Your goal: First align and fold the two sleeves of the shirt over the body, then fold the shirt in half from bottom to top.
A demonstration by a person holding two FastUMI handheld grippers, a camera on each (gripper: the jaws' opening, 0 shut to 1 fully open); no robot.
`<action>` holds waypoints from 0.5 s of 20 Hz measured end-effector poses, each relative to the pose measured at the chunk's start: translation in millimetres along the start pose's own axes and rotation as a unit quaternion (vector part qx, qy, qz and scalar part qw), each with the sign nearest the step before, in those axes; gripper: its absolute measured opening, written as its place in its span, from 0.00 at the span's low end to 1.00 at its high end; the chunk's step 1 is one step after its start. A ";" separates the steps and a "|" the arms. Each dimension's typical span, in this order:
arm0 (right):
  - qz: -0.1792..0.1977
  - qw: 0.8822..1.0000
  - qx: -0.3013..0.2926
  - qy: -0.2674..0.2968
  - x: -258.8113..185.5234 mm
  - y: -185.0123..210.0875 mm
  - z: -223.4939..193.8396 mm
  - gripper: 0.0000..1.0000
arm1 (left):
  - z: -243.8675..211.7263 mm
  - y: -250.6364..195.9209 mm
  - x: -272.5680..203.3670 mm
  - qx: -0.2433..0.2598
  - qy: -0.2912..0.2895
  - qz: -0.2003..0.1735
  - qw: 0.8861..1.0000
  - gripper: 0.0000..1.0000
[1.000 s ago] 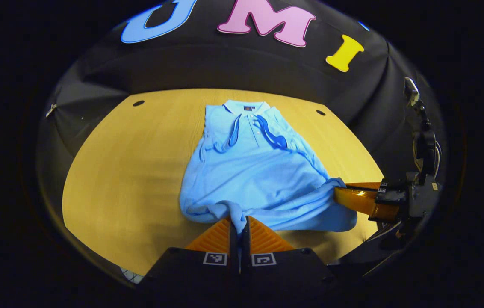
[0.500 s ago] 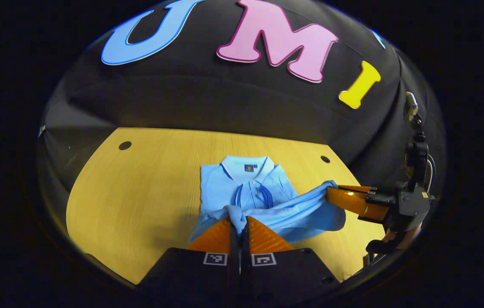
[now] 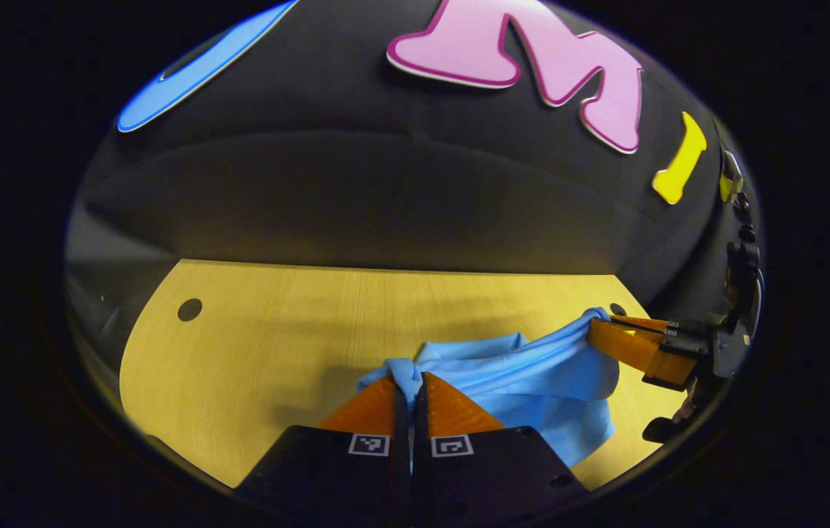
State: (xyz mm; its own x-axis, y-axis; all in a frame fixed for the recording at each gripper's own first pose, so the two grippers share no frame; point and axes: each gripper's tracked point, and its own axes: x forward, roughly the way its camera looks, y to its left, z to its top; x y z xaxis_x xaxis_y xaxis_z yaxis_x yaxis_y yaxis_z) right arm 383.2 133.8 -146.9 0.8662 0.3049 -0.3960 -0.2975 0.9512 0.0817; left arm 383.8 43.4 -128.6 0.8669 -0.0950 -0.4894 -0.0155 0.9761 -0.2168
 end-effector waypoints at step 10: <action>-0.061 0.998 -0.013 -0.010 -25.1 -36.3 -14.7 0.95 | -3.0 27.5 -23.2 -0.032 -0.040 0.040 0.998 0.85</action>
State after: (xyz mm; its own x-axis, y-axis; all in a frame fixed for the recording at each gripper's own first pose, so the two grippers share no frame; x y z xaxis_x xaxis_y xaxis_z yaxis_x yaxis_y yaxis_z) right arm 366.3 91.0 -153.3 0.9043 0.1888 -0.3828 -0.1997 0.9798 0.0113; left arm 361.8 71.8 -125.7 0.8988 0.0020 -0.4384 -0.1166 0.9651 -0.2345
